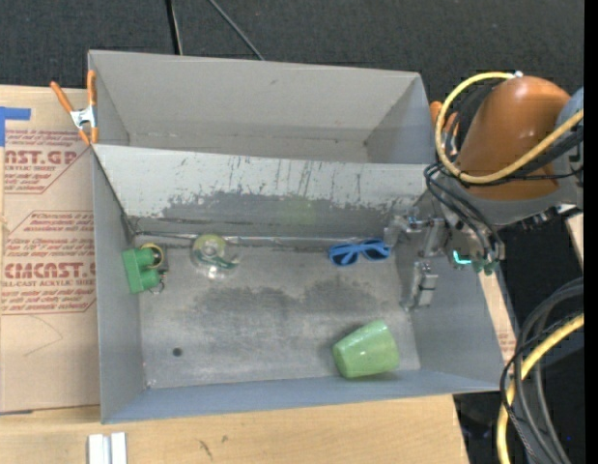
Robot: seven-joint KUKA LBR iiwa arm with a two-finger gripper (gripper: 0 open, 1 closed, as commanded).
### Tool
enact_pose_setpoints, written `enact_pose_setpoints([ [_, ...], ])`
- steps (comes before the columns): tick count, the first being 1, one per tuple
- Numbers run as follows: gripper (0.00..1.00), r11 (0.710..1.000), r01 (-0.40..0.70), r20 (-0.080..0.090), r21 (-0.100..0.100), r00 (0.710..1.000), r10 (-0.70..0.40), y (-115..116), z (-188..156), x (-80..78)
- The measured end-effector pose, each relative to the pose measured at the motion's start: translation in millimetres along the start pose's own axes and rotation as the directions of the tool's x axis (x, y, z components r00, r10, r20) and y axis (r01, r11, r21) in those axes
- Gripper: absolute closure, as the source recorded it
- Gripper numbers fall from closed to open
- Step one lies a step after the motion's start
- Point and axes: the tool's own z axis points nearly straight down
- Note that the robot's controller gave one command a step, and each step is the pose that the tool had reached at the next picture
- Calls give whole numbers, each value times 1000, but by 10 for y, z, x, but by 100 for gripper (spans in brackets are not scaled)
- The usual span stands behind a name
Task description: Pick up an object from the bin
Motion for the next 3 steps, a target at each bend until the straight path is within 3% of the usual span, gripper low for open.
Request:
enact_pose_setpoints([
  [1, 0, 986, 167, 7, 2, 986, -167, -92, -344, 551],
  [2, 0, 984, 180, 2, -2, 984, -180, 295, 902, 459],
  [3, 0, 773, 634, -8, 5, 773, -634, 383, 1171, 563],
])
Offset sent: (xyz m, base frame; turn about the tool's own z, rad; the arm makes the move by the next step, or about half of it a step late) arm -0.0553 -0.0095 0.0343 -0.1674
